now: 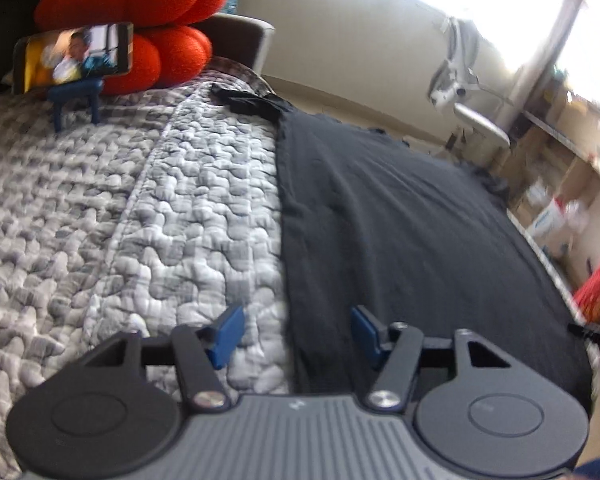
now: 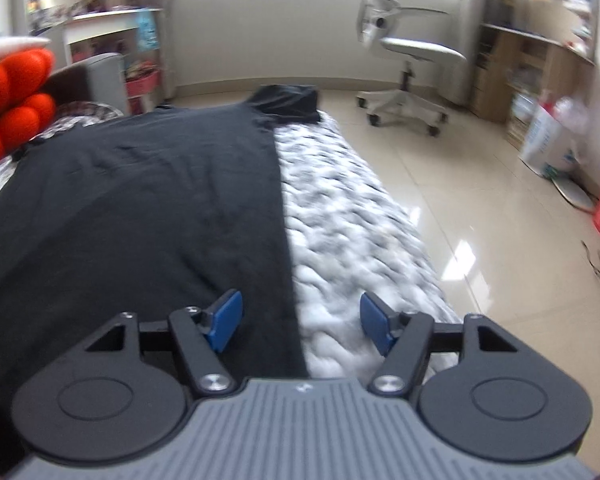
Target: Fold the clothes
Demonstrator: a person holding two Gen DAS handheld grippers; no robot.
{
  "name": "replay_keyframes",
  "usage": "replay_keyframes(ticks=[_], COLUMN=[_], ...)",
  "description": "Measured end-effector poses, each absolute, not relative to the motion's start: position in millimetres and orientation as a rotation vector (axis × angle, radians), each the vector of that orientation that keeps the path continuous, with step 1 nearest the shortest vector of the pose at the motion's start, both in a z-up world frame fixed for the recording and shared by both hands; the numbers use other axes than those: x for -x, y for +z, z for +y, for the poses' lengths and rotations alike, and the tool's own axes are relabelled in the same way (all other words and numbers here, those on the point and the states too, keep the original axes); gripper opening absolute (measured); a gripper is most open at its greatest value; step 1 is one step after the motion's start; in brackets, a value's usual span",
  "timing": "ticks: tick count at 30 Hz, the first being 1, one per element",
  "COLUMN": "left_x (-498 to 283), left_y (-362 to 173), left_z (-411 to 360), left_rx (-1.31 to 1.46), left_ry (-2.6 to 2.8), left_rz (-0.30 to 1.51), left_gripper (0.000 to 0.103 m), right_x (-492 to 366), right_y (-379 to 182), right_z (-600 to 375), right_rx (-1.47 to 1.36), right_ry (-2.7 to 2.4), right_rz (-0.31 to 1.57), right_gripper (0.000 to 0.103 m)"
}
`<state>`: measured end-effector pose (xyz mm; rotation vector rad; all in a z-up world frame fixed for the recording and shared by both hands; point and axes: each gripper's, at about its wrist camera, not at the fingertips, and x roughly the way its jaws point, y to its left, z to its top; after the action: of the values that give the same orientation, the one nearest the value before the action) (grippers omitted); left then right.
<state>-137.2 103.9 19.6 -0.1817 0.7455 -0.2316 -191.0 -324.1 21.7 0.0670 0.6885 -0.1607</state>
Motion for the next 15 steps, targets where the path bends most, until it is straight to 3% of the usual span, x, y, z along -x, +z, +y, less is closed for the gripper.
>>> replay_keyframes(ticks=[1, 2, 4, 6, 15], left_x=[139, 140, 142, 144, 155], left_y=[20, 20, 20, 19, 21], left_z=[100, 97, 93, 90, 96], left_rx=[0.155, 0.128, 0.078, 0.039, 0.108], left_ry=[-0.233, -0.227, -0.202, -0.173, -0.172], left_rz=[0.751, 0.759, 0.763, 0.760, 0.775], left_gripper=[0.049, 0.035, 0.024, 0.001, 0.000], right_x=[196, 200, 209, 207, 215], right_y=[21, 21, 21, 25, 38], right_z=[-322, -321, -317, -309, -310], right_rx=[-0.064, -0.062, -0.055, -0.016, 0.042], right_ry=[-0.162, -0.162, -0.163, -0.148, -0.181], right_rz=[0.694, 0.699, 0.710, 0.728, 0.745], right_gripper=[0.067, 0.064, 0.047, 0.001, 0.000])
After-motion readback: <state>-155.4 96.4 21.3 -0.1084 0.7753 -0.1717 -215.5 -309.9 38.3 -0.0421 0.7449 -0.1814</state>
